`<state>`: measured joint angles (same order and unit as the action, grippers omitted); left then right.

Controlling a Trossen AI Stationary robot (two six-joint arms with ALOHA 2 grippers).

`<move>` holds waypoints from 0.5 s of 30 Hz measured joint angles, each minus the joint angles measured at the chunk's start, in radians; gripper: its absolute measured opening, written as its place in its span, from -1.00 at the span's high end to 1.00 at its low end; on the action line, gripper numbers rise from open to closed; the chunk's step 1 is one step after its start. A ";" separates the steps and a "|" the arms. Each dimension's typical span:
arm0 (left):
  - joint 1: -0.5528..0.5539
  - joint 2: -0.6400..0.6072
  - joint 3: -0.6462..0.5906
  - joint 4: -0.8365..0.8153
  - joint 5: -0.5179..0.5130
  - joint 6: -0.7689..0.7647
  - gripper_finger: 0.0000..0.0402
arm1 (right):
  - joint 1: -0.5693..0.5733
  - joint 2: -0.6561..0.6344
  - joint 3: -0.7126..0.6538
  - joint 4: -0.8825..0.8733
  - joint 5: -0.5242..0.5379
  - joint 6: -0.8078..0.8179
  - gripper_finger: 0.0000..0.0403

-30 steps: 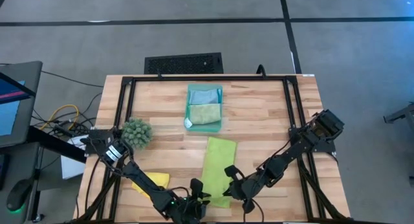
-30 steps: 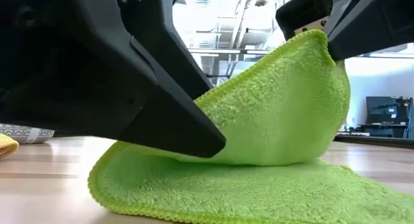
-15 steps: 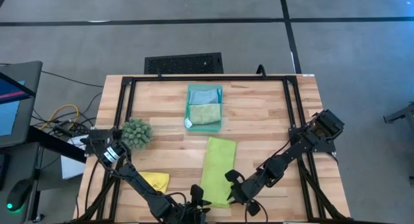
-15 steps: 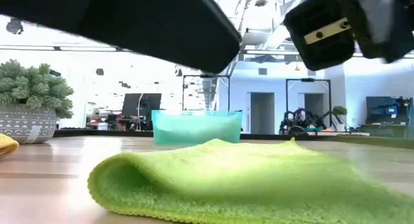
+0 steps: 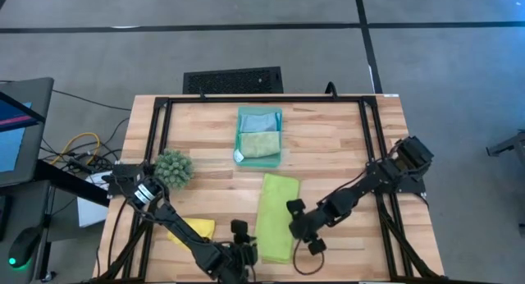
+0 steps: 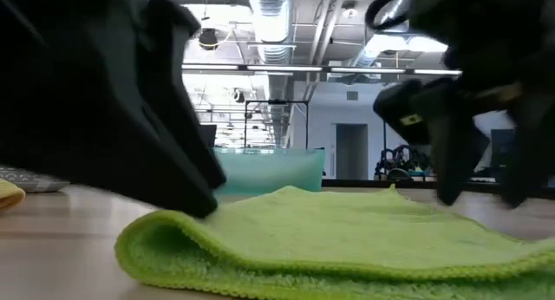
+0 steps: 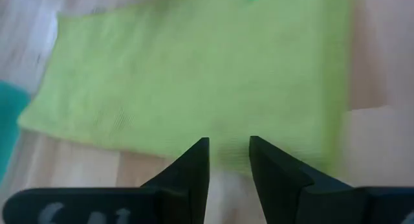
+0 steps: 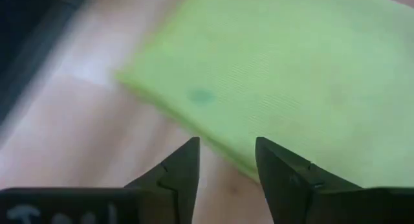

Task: Fold microfiber towels
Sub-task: Fold the light green microfiber cloth

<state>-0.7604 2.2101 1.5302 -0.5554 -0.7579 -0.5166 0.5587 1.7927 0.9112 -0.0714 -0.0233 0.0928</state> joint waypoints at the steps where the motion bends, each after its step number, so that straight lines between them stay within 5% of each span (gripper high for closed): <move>1: 0.002 0.000 -0.013 0.003 -0.001 -0.013 0.50 | -0.008 0.000 0.000 -0.026 0.021 0.005 0.17; 8: 0.025 0.000 -0.048 0.239 0.143 0.081 0.57 | -0.035 -0.016 0.005 -0.270 0.239 0.093 0.35; 11: 0.029 0.000 -0.034 0.341 0.123 0.196 0.58 | -0.028 -0.050 -0.003 -0.426 0.370 0.172 0.43; 15: 0.031 0.000 0.003 0.339 0.029 0.232 0.59 | 0.005 -0.107 -0.002 -0.433 0.403 0.226 0.51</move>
<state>-0.7291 2.2097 1.5328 -0.2163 -0.7287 -0.2842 0.5636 1.6862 0.9092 -0.5044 0.3793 0.3189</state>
